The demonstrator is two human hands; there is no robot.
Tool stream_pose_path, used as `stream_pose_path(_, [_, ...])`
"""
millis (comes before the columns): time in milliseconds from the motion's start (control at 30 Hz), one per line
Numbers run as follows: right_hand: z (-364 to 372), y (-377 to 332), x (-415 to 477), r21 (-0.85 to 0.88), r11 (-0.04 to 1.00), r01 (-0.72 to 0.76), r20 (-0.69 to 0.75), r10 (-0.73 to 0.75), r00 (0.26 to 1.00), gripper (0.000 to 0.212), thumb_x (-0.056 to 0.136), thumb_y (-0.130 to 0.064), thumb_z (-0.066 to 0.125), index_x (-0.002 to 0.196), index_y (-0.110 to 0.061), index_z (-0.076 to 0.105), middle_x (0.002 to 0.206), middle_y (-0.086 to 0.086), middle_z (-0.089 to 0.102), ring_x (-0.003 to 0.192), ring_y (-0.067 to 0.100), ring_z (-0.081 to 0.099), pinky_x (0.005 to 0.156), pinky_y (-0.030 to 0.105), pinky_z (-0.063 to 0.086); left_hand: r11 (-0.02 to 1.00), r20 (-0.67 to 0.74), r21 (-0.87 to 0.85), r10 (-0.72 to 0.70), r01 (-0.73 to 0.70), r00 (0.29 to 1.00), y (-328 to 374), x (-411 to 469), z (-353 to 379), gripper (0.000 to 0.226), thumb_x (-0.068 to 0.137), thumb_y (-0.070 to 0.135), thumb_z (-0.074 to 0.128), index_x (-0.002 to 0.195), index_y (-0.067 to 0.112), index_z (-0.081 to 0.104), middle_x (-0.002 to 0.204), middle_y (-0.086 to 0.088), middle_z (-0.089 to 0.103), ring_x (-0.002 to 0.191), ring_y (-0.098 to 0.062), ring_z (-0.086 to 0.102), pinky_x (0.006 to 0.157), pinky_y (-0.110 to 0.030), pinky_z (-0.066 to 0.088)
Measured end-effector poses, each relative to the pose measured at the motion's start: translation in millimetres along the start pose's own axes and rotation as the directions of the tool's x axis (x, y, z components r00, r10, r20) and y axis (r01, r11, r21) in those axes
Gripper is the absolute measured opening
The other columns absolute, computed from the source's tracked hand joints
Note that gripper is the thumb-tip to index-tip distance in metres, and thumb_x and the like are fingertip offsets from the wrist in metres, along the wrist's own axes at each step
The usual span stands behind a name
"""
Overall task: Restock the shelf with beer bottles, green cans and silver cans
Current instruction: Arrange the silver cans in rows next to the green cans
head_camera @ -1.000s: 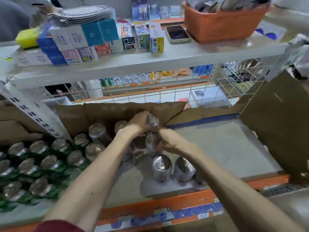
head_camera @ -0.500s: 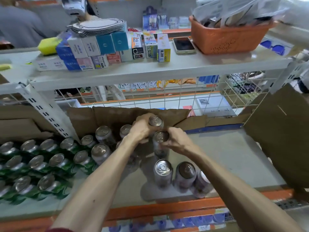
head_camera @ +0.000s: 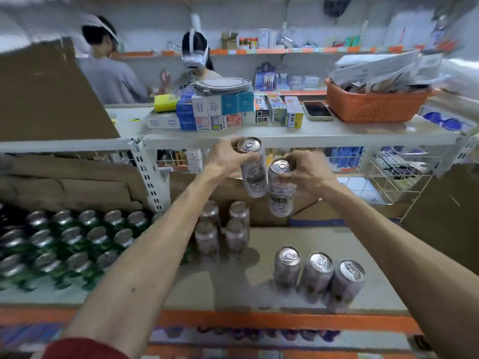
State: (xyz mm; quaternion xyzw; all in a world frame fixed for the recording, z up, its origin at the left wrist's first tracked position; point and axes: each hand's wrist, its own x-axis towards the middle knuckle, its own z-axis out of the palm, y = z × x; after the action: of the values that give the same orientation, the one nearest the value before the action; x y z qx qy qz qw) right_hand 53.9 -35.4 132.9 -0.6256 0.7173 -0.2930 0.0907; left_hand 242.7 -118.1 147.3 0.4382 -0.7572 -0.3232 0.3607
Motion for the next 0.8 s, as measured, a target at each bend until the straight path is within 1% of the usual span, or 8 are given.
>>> stream_pose_path(100, [6, -36, -14, 0.023, 1.000, -0.020, 0.001, 0.020, 1.000, 0.032, 0.076, -0.029, 0.082, 0.096, -0.007, 0.071, 0.089, 0.007, 0.071, 0.083, 0.025, 0.065, 0.067, 0.035, 0.048, 0.999, -0.016, -0.043, 0.021, -0.022, 1.000, -7, -24, -40, 0.053, 0.076, 0.024, 0.084, 0.125, 0.013, 0.066, 0.107, 0.010, 0.065, 0.097, -0.006, 0.063, 0.068, -0.006, 0.050])
stream_pose_path(233, [27, -89, -39, -0.032, 0.998, -0.056, 0.009, 0.057, 0.998, 0.027, 0.078, -0.028, 0.079, 0.088, -0.004, 0.071, 0.086, 0.012, 0.071, 0.078, 0.025, 0.063, 0.060, 0.032, 0.041, 0.998, -0.012, -0.051, 0.019, -0.020, 1.000, -36, -64, -98, 0.054, 0.068, 0.031, 0.089, 0.117, 0.015, 0.071, 0.113, 0.001, 0.072, 0.101, -0.012, 0.068, 0.087, -0.030, 0.058])
stream_pose_path(300, [41, -108, -54, -0.027, 0.997, -0.071, 0.004, 0.071, 0.997, 0.028, 0.078, -0.031, 0.080, 0.085, -0.006, 0.070, 0.082, 0.010, 0.070, 0.072, 0.022, 0.060, 0.056, 0.030, 0.038, 0.999, 0.024, -0.046, 0.001, 0.001, 1.000, -51, -84, -119, 0.054, 0.064, 0.042, 0.089, 0.109, 0.017, 0.074, 0.111, 0.002, 0.073, 0.101, -0.012, 0.068, 0.088, -0.034, 0.058])
stream_pose_path(367, [59, -125, -71, -0.062, 0.993, -0.097, 0.002, 0.097, 0.995, 0.030, 0.077, -0.035, 0.080, 0.084, -0.008, 0.068, 0.077, 0.006, 0.066, 0.064, 0.017, 0.055, 0.052, 0.026, 0.035, 1.000, 0.065, -0.016, -0.011, 0.012, 0.998, -67, -105, -133, 0.062, 0.060, 0.053, 0.087, 0.112, 0.020, 0.074, 0.109, 0.005, 0.074, 0.100, -0.009, 0.069, 0.088, -0.035, 0.058])
stream_pose_path(500, [92, -138, -99, -0.085, 0.981, -0.176, 0.069, 0.182, 0.981, 0.033, 0.075, -0.034, 0.079, 0.088, -0.005, 0.069, 0.080, 0.009, 0.068, 0.074, 0.026, 0.063, 0.055, 0.030, 0.042, 0.998, 0.108, -0.022, -0.062, 0.065, 0.992, -99, -143, -137, 0.054, 0.069, 0.035, 0.088, 0.118, 0.018, 0.072, 0.115, 0.005, 0.072, 0.106, -0.011, 0.066, 0.089, -0.029, 0.055])
stream_pose_path(633, [115, -136, -124, -0.062, 0.974, -0.217, 0.100, 0.223, 0.970, 0.033, 0.076, -0.036, 0.079, 0.093, -0.010, 0.068, 0.088, 0.007, 0.070, 0.081, 0.027, 0.064, 0.066, 0.032, 0.048, 0.992, 0.148, 0.008, -0.123, 0.123, 0.981, -131, -166, -122, 0.056, 0.070, 0.034, 0.088, 0.121, 0.020, 0.070, 0.121, 0.010, 0.068, 0.113, -0.008, 0.060, 0.099, -0.031, 0.049])
stream_pose_path(700, [126, -130, -130, -0.049, 0.976, -0.213, 0.096, 0.217, 0.971, 0.031, 0.076, -0.036, 0.079, 0.094, -0.013, 0.067, 0.088, 0.006, 0.070, 0.082, 0.026, 0.063, 0.067, 0.032, 0.046, 0.990, 0.151, 0.006, -0.140, 0.140, 0.979, -144, -173, -112, 0.051, 0.071, 0.031, 0.088, 0.118, 0.019, 0.071, 0.116, 0.010, 0.070, 0.108, -0.006, 0.060, 0.096, -0.027, 0.048])
stream_pose_path(800, [144, -112, -136, -0.044, 0.973, -0.227, 0.082, 0.230, 0.970, 0.030, 0.077, -0.037, 0.078, 0.087, -0.013, 0.062, 0.087, 0.005, 0.069, 0.079, 0.025, 0.062, 0.063, 0.032, 0.043, 0.986, 0.171, -0.006, -0.160, 0.164, 0.972, -161, -179, -94, 0.039, 0.075, 0.022, 0.085, 0.112, 0.020, 0.073, 0.103, 0.012, 0.068, 0.097, -0.003, 0.059, 0.083, -0.020, 0.048])
